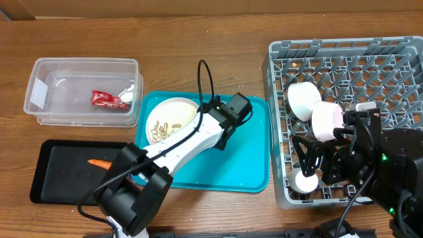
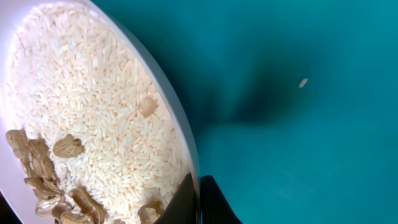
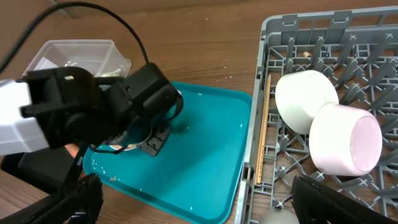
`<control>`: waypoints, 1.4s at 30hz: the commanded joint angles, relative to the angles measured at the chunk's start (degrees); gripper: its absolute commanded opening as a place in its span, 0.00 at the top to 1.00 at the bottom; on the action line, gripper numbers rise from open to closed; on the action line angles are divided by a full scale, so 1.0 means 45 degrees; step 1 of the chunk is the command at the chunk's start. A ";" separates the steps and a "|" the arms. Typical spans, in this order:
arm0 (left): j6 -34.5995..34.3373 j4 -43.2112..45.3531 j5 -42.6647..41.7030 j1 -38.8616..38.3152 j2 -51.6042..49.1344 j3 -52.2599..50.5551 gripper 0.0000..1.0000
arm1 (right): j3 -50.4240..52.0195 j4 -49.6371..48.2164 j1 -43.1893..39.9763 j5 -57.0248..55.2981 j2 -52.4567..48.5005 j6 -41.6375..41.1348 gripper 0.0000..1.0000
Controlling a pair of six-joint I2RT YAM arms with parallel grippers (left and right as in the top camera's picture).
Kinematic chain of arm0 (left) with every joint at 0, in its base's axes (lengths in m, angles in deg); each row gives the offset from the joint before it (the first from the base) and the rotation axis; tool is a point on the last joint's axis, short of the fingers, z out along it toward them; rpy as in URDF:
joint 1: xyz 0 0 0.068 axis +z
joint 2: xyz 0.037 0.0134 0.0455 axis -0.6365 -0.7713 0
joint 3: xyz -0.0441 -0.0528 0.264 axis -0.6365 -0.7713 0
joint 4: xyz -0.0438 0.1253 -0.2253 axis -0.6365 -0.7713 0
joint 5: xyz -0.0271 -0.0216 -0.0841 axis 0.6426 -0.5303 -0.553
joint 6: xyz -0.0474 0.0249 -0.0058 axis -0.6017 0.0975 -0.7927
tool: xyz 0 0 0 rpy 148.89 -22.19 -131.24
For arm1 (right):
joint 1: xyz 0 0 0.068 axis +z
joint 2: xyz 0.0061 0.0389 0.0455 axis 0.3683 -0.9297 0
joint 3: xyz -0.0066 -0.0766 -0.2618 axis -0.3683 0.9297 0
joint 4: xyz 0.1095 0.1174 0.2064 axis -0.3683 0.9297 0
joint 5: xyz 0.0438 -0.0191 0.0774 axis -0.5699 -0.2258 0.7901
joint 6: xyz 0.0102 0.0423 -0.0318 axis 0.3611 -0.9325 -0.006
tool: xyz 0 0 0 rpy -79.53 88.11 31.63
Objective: Sort waste into correct bins and load items into the dishwasher
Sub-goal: 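Lift the plate and carry it over the black tray with left gripper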
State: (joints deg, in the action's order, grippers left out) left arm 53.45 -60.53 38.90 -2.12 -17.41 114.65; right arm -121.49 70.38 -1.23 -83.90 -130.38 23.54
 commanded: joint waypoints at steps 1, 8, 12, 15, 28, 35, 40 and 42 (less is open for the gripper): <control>-0.1171 -0.0787 0.0151 -0.0092 0.0767 0.0806 0.96 | -0.0170 -0.0058 0.0029 -0.0078 0.0073 -0.0058 0.00; -0.2783 -0.2346 0.0636 -0.0087 0.2569 0.1749 0.96 | -0.0170 -0.0058 0.0029 -0.0078 0.0073 -0.0058 0.00; -0.3706 -0.3118 0.0729 -0.0049 0.3857 0.1744 0.96 | -0.0170 -0.0058 0.0029 -0.0078 0.0073 -0.0058 0.00; -0.4605 -0.3983 0.1020 0.0112 0.4624 0.1744 0.96 | -0.0170 -0.0058 0.0029 -0.0078 0.0073 -0.0058 0.00; -0.6052 -0.5411 0.1064 0.3201 0.7363 0.0102 0.95 | -0.0170 -0.0058 0.0029 -0.0078 0.0073 -0.0058 0.00; -0.4930 -0.3701 0.0777 0.5775 0.8155 -0.2161 0.95 | -0.0170 -0.0058 0.0029 -0.0078 0.0073 -0.0058 0.00; -0.3672 -0.1219 0.0209 0.7703 0.8631 -0.3949 0.96 | -0.0170 -0.0058 0.0029 -0.0078 0.0073 -0.0058 0.00; -0.3283 -0.0112 -0.0073 0.8403 0.8791 -0.4580 0.95 | -0.0170 -0.0058 0.0029 -0.0078 0.0073 -0.0058 0.00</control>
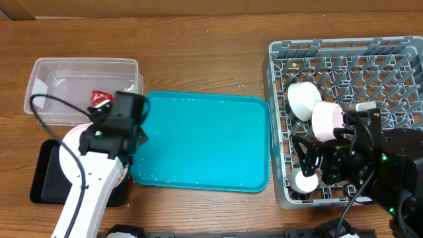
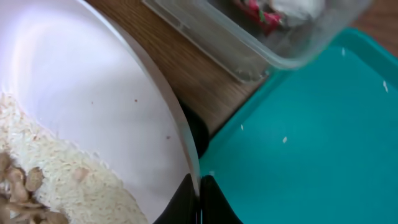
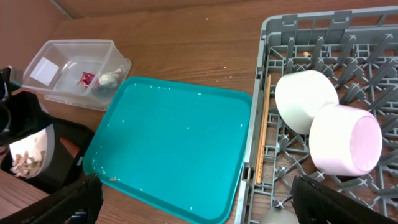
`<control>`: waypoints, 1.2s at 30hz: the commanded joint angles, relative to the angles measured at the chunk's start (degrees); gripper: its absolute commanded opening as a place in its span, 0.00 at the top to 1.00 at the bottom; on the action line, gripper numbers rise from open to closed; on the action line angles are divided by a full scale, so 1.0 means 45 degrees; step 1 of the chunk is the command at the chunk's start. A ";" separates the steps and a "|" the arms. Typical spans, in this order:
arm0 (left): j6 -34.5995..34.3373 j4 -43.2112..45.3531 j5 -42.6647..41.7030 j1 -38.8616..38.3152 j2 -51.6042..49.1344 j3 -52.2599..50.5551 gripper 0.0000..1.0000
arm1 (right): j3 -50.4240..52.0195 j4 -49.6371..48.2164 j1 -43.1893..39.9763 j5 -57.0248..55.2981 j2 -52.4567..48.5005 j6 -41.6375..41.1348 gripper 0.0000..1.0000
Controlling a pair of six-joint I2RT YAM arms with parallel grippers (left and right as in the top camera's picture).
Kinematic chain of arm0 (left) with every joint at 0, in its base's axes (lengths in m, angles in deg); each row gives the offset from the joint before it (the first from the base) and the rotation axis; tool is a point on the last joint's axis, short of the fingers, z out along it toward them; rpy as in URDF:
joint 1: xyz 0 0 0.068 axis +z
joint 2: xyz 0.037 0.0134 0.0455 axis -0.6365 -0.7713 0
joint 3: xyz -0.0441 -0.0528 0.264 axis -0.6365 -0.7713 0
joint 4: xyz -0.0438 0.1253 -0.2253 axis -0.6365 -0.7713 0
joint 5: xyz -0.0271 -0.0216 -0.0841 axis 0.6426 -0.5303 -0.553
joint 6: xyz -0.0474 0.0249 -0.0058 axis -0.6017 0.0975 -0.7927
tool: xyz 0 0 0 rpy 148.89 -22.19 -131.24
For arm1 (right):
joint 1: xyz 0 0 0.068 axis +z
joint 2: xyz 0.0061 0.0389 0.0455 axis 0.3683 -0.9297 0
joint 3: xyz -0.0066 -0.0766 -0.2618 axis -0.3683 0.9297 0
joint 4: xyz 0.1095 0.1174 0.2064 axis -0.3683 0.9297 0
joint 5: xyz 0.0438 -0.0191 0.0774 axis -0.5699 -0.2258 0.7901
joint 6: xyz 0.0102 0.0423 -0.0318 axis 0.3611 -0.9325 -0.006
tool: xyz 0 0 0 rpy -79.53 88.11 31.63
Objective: Sort waste into correct bins and load items into the dishwasher
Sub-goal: 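Lift the plate and carry it over the black tray with left gripper, then tilt the plate to dump rice and peanuts onto the black tray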
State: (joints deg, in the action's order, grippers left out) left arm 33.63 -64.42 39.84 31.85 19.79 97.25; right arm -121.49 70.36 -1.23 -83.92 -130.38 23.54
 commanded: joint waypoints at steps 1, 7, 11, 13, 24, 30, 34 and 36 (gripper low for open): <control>0.1243 0.1311 -0.0563 0.1205 0.0597 -0.1010 0.96 | -0.0170 -0.0053 0.0029 -0.0073 0.0073 -0.0058 0.00; 0.1297 0.2705 -0.1778 0.2506 0.0806 -0.1753 0.96 | -0.0170 -0.0053 0.0029 -0.0073 0.0073 -0.0058 0.00; 0.1273 0.2963 -0.2783 0.3109 0.1171 -0.1753 0.96 | -0.0170 -0.0053 0.0029 -0.0073 0.0073 -0.0058 0.00; 0.1355 0.3191 -0.3337 0.3351 0.1481 -0.1753 0.96 | -0.0170 -0.0053 0.0029 -0.0073 0.0073 -0.0058 0.00; 0.2404 0.3298 -0.5236 0.4197 0.4469 -0.2108 0.96 | -0.0170 -0.0053 0.0029 -0.0073 0.0073 -0.0058 0.00; 0.2419 0.3453 -0.5663 0.4979 0.6013 -0.3152 0.96 | -0.0170 -0.0053 0.0029 -0.0073 0.0073 -0.0058 0.00; 0.2404 0.4061 -0.6368 0.5576 0.6611 -0.4197 0.96 | -0.0170 -0.0053 0.0029 -0.0073 0.0073 -0.0058 0.00; 0.2414 0.4503 -0.6863 0.5994 0.6834 -0.4721 0.96 | -0.0170 -0.0053 0.0029 -0.0073 0.0073 -0.0058 0.00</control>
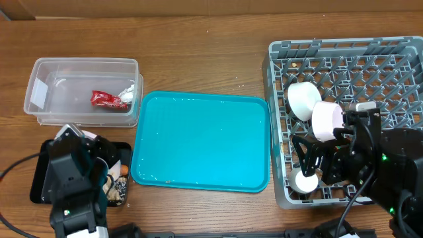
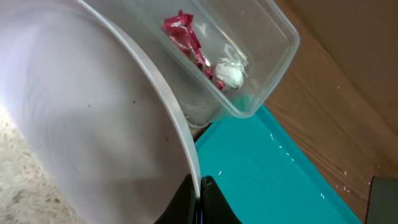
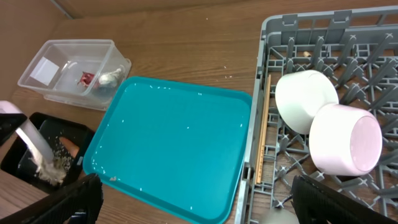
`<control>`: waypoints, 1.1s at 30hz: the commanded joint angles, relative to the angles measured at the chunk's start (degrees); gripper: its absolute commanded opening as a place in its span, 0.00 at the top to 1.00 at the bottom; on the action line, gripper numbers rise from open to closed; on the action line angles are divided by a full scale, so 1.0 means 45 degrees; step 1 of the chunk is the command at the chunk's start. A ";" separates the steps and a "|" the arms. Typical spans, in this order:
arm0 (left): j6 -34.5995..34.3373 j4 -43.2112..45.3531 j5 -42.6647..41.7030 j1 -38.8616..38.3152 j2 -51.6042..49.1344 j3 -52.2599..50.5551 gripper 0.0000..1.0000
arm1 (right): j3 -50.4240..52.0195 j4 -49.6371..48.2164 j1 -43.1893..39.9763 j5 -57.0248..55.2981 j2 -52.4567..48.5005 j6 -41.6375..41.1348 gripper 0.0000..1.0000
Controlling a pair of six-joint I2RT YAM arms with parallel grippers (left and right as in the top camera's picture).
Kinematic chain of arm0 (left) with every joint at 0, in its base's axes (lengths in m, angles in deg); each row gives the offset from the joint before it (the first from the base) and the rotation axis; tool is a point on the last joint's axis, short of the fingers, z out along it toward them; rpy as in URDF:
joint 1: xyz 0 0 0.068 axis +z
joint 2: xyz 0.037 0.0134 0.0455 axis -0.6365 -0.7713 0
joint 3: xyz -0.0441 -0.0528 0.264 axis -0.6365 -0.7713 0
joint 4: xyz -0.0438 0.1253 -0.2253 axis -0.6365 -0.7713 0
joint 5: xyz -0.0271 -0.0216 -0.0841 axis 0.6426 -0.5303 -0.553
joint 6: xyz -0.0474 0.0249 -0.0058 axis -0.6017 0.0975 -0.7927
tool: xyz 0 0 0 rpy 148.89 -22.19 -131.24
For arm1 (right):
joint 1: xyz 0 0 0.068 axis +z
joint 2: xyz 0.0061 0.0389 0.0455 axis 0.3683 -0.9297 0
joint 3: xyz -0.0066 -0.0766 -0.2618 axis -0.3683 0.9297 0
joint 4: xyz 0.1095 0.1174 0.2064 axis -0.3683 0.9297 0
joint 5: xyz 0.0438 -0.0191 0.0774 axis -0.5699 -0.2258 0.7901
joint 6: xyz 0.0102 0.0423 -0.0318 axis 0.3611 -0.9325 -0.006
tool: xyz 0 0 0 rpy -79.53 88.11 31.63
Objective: Sort waste into correct bins and load items into the dishwasher
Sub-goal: 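Tilt the plate to dump rice and peanuts onto the black tray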
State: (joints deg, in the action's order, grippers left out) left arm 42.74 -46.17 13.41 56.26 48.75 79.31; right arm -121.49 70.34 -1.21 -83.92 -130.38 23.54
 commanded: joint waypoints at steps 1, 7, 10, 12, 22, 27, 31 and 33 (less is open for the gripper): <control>0.0384 0.0607 -0.1190 0.0733 0.0452 -0.0894 0.96 | -0.0170 -0.0049 0.0024 -0.0073 0.0073 -0.0058 0.00; 0.1039 0.1350 -0.3449 0.1520 0.0597 -0.1112 0.96 | -0.0170 -0.0049 0.0024 -0.0073 0.0073 -0.0058 0.00; 0.1384 0.1511 -0.3575 0.1545 0.0602 -0.1103 0.96 | -0.0170 -0.0049 0.0024 -0.0073 0.0073 -0.0058 0.00; 0.1491 0.1593 -0.4036 0.1545 0.0607 -0.0991 0.96 | -0.0170 -0.0049 0.0024 -0.0073 0.0073 -0.0058 0.00; 0.2249 -0.0049 -0.3750 0.1545 0.1603 -0.0423 0.96 | -0.0170 -0.0049 0.0024 -0.0073 0.0073 -0.0058 0.00; 0.2234 -0.0141 -0.3419 0.1545 0.2458 -0.0423 0.96 | -0.0170 -0.0049 0.0024 -0.0073 0.0073 -0.0058 0.00; 0.1311 -0.0758 -0.2132 0.1545 0.3041 -0.0418 0.96 | -0.0170 -0.0049 0.0024 -0.0073 0.0073 -0.0058 0.00; 0.0865 -0.0801 -0.1447 0.1545 0.3279 -0.0423 0.95 | -0.0170 -0.0049 0.0024 -0.0073 0.0073 -0.0058 0.00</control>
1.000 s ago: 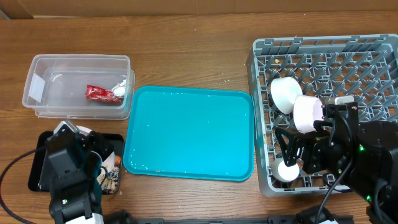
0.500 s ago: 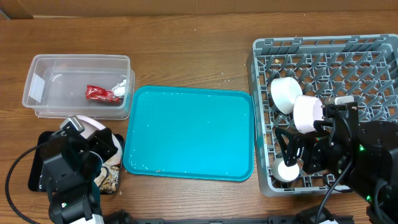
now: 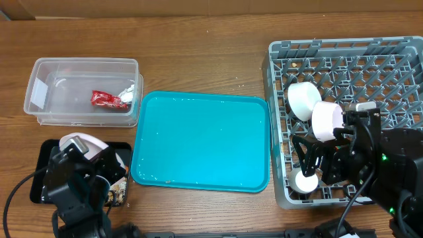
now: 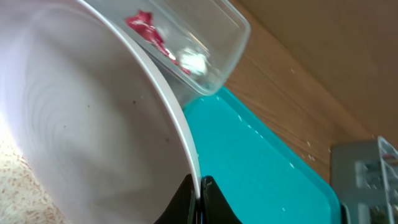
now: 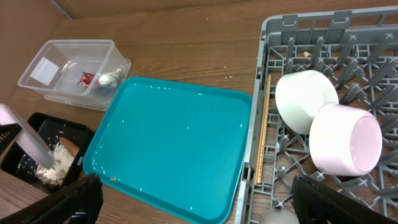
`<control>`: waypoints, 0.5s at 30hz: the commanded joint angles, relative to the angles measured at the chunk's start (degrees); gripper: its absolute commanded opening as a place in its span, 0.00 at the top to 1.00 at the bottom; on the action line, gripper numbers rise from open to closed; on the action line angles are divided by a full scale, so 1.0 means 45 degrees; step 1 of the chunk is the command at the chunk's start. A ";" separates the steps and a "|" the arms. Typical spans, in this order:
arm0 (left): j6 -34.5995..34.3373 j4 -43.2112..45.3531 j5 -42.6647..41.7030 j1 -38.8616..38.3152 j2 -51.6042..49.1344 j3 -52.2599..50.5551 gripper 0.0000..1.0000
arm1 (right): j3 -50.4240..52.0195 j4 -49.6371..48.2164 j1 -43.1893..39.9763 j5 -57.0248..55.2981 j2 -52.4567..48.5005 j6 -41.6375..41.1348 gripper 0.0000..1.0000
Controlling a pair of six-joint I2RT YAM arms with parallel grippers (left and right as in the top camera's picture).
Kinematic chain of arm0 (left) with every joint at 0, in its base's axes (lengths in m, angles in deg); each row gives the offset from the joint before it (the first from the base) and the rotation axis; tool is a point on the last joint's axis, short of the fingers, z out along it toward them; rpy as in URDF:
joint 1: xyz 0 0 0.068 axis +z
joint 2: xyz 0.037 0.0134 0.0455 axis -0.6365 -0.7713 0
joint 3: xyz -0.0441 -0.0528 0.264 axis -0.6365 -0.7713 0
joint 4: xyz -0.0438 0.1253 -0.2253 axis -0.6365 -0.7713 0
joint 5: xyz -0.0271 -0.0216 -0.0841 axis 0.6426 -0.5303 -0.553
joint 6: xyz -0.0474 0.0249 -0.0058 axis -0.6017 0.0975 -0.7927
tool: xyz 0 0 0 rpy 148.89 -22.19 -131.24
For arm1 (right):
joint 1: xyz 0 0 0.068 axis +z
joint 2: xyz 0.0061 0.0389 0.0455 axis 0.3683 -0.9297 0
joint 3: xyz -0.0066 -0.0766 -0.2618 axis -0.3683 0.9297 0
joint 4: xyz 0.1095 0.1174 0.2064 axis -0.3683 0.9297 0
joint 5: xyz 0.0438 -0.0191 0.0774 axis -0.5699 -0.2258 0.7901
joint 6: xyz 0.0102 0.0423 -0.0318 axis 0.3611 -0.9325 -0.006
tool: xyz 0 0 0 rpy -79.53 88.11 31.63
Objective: Sort waste into correct bins and load items into the dishwasher
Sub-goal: 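Tilt the plate to dump rice and peanuts onto the black tray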
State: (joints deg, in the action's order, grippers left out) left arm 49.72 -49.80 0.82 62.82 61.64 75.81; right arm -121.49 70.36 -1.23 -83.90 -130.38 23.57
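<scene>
My left gripper (image 4: 199, 196) is shut on the rim of a white bowl (image 4: 81, 137), which is tipped steeply over the black bin (image 3: 46, 173) at the front left. Rice and food scraps lie heaped in that bin (image 5: 53, 167). The bowl (image 3: 79, 145) looks emptied apart from a few grains. The teal tray (image 3: 201, 140) is bare but for stray grains. My right gripper (image 5: 199, 205) is open above the rack's front left corner, holding nothing. The grey dishwasher rack (image 3: 344, 59) holds a white bowl (image 3: 302, 99) and a pink cup (image 3: 326, 120).
A clear plastic bin (image 3: 82, 89) at the back left holds a red wrapper (image 3: 108, 99) and a crumpled white scrap. Wooden chopsticks (image 5: 261, 134) lie along the rack's left wall. A small white cup (image 3: 305, 182) sits at the rack's front.
The bowl is tipped further over the black bin, and the heap of rice in the bin has grown. The right arm has not moved.
My left gripper held the bowl full of rice and scraps on the teal tray. Then the bowl was off the tray, beside the black bin. Then it was tilted over the bin with rice falling, and now it is nearly emptied there.
</scene>
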 commanded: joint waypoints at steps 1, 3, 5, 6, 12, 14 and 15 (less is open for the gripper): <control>-0.0831 0.0005 0.1622 0.0087 0.0486 0.0355 0.96 | -0.0170 -0.0053 0.0029 -0.0078 0.0073 -0.0063 0.00; -0.0894 0.0005 0.1647 0.0087 0.0568 0.0355 0.96 | -0.0170 -0.0053 0.0029 -0.0078 0.0073 -0.0063 0.00; -0.0879 -0.0005 0.1569 0.0087 0.0573 0.0355 0.96 | -0.0170 -0.0053 0.0029 -0.0078 0.0073 -0.0063 0.00; -0.0845 0.0039 0.1690 0.0087 0.0573 0.0355 0.96 | -0.0170 -0.0053 0.0029 -0.0078 0.0073 -0.0063 0.00; -0.0141 0.0189 0.2098 0.0083 0.0573 0.0355 0.96 | -0.0170 -0.0053 0.0029 -0.0078 0.0073 -0.0063 0.00; 0.0010 0.0296 0.2293 0.0092 0.0573 0.0364 0.96 | -0.0170 -0.0053 0.0029 -0.0078 0.0073 -0.0063 0.00; -0.0092 0.0189 0.1773 0.0092 0.0573 0.0432 0.96 | -0.0170 -0.0053 0.0029 -0.0078 0.0073 -0.0063 0.00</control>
State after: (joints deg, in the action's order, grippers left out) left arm 47.44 -49.12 9.19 62.82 63.57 75.83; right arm -121.49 70.38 -1.23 -83.90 -130.38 23.54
